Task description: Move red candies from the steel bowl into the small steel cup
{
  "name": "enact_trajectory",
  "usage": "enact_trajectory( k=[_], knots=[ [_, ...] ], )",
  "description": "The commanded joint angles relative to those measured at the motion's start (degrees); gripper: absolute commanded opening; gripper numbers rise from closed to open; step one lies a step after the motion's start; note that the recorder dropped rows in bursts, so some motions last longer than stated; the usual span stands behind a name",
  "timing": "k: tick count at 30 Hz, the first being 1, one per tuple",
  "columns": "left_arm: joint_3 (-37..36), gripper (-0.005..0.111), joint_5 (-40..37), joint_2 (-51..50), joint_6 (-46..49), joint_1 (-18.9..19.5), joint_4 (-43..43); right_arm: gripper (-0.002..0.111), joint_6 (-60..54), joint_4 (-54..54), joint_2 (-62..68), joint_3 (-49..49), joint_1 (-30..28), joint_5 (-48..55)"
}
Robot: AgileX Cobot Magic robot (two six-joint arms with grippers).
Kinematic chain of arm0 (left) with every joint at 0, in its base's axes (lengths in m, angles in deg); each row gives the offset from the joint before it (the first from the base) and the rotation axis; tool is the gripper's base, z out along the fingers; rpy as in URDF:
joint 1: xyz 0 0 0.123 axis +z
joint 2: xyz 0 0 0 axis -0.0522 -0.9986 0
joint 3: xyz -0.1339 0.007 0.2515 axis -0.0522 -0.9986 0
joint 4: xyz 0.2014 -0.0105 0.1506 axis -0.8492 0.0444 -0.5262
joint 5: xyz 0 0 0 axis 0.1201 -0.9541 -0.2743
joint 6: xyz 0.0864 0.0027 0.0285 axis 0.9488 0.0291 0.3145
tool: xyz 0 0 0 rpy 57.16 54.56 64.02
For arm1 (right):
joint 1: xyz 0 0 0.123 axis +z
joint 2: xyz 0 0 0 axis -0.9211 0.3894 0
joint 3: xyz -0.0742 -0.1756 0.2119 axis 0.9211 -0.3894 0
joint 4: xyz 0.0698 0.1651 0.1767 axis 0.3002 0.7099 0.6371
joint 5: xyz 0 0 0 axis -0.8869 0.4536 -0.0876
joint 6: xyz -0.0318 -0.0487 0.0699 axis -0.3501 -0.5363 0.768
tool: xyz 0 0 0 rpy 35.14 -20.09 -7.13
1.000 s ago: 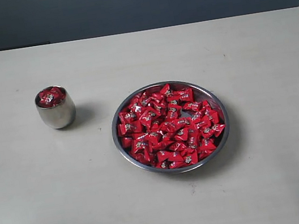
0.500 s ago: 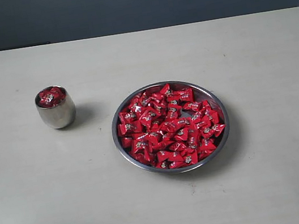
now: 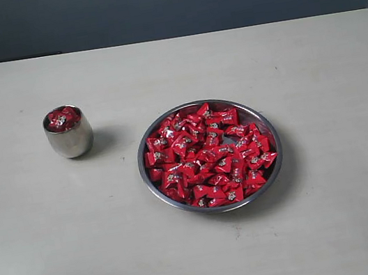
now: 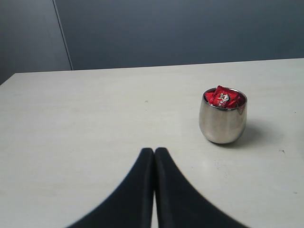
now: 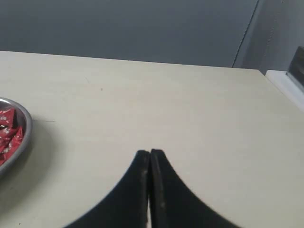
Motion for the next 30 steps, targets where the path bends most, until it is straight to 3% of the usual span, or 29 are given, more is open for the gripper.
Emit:
enact_trajectory(
  k=[1, 30],
  knots=[
    [-0.22, 0.0, 0.11, 0.26, -0.09, 0.03, 0.36, -0.001, -0.26, 0.12, -0.26, -0.14, -0.32, 1.33],
    [-0.22, 0.0, 0.11, 0.26, -0.09, 0.03, 0.36, -0.001, -0.04, 1.19, -0.26, -0.14, -0.32, 1.07]
  ],
)
